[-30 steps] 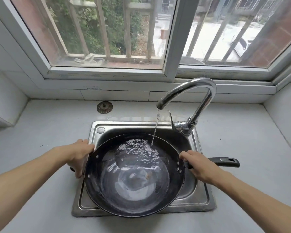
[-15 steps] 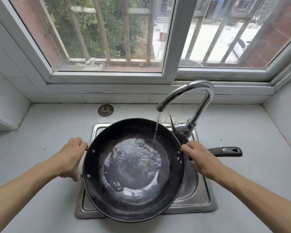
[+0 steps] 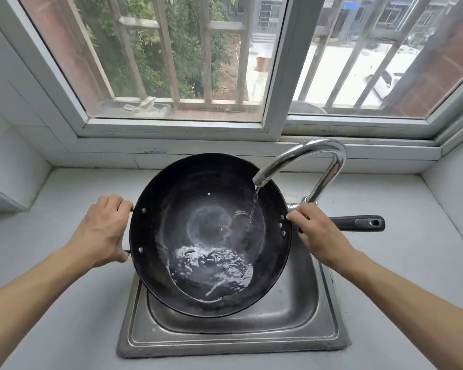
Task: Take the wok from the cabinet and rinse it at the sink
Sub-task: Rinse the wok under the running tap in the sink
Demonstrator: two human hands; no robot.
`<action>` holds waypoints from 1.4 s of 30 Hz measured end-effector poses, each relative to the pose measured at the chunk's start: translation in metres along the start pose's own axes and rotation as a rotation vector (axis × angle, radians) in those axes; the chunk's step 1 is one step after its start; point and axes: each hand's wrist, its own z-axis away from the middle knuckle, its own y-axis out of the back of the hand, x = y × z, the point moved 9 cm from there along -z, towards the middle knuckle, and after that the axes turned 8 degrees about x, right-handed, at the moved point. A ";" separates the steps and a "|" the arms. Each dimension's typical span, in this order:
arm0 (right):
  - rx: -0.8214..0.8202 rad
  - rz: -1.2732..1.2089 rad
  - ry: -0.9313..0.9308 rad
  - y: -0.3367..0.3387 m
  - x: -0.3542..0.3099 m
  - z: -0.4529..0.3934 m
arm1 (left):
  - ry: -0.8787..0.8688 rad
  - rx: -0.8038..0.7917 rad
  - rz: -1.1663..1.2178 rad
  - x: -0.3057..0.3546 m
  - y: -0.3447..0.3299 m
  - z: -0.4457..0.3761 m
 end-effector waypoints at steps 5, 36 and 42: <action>0.087 0.009 0.028 0.000 -0.003 -0.013 | 0.042 0.055 -0.020 -0.011 0.007 -0.005; 0.252 -0.063 0.116 -0.035 -0.029 -0.036 | 0.152 0.251 -0.011 -0.053 0.047 0.026; 0.230 -0.072 0.102 -0.038 -0.033 -0.032 | 0.146 0.237 -0.035 -0.055 0.048 0.033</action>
